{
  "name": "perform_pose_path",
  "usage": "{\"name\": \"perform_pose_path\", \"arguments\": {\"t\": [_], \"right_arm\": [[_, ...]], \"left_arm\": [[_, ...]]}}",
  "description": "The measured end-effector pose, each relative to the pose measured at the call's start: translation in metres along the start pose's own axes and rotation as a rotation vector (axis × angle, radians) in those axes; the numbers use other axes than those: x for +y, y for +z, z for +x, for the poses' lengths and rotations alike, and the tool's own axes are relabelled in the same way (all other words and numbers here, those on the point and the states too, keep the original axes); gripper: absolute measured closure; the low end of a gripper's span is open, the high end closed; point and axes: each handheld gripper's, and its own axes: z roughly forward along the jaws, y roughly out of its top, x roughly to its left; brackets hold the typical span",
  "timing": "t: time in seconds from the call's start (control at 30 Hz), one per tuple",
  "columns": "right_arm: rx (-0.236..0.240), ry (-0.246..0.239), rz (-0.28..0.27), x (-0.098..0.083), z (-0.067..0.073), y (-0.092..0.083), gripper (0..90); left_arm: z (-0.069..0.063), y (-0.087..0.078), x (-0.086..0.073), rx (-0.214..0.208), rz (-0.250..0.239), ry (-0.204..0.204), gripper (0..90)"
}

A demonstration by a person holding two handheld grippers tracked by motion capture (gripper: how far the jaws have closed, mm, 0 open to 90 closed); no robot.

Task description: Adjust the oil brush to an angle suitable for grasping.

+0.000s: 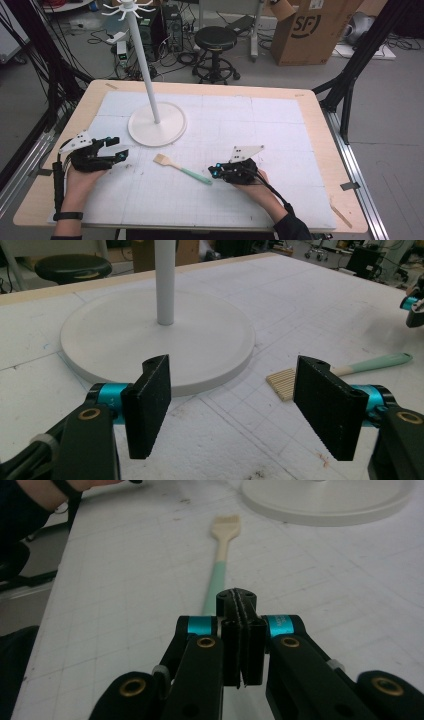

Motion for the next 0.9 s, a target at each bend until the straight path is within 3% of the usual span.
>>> {"name": "perform_pose_path", "arguments": {"t": [0.3,0.43,0.47,0.9], "right_arm": [[0.07,-0.048,0.08,0.001,0.016,0.022,89.5],[0.095,-0.098,0.139,0.0,0.026,0.031,89.6],[0.088,-0.124,0.159,0.0,0.028,0.033,89.6],[0.023,-0.124,0.182,0.0,0.018,0.031,89.6]], "left_arm": [[0.0,0.0,0.0,-0.002,-0.004,-0.002,32.2],[0.0,0.0,0.0,-0.003,-0.002,-0.004,32.3],[0.0,0.0,0.0,-0.004,-0.003,-0.005,32.2],[0.0,0.0,0.0,-0.009,-0.007,-0.004,32.3]]}}
